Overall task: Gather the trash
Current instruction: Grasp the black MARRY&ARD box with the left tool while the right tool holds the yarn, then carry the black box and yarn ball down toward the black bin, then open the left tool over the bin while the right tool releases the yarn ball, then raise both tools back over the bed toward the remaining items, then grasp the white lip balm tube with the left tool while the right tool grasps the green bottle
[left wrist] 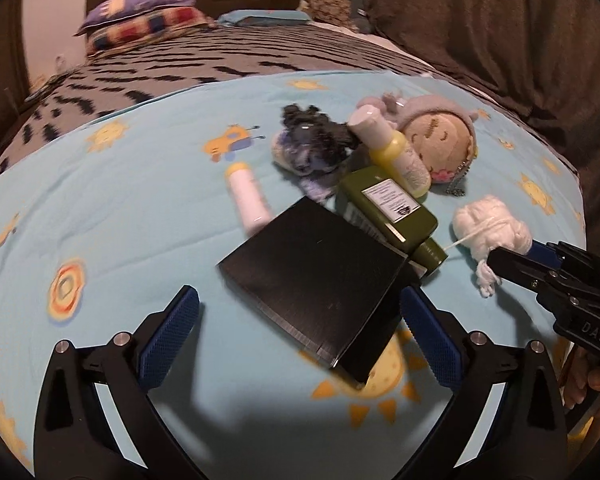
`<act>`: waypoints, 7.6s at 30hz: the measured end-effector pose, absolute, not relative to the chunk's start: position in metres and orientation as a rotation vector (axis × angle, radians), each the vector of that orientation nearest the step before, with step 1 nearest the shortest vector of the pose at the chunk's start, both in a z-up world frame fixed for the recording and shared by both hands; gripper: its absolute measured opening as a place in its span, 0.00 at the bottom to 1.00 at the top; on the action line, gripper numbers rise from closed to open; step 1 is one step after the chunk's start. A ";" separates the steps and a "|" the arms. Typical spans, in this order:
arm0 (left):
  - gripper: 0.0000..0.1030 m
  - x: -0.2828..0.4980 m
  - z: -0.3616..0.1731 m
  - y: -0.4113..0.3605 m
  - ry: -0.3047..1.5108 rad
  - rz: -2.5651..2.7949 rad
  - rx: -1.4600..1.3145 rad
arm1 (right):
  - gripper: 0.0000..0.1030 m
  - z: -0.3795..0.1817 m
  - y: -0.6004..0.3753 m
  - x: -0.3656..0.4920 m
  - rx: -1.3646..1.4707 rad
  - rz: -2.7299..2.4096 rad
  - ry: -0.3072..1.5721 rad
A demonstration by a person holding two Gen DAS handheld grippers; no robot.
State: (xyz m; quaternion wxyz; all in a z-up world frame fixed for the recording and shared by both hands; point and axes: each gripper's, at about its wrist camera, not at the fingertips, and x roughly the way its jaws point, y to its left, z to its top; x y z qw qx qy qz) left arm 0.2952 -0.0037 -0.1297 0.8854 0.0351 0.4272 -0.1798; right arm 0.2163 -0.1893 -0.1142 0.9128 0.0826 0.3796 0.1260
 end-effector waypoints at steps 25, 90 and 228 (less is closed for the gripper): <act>0.78 0.276 -0.129 -0.018 0.898 -0.426 0.145 | 0.36 -0.091 -0.205 0.204 0.201 0.218 0.704; 0.69 0.174 -0.076 -0.067 0.812 -0.363 -0.005 | 0.37 -0.047 -0.270 0.074 0.207 0.145 0.588; 0.18 0.276 -0.120 0.006 0.894 -0.270 0.021 | 0.50 -0.108 -0.193 0.181 0.093 0.259 0.795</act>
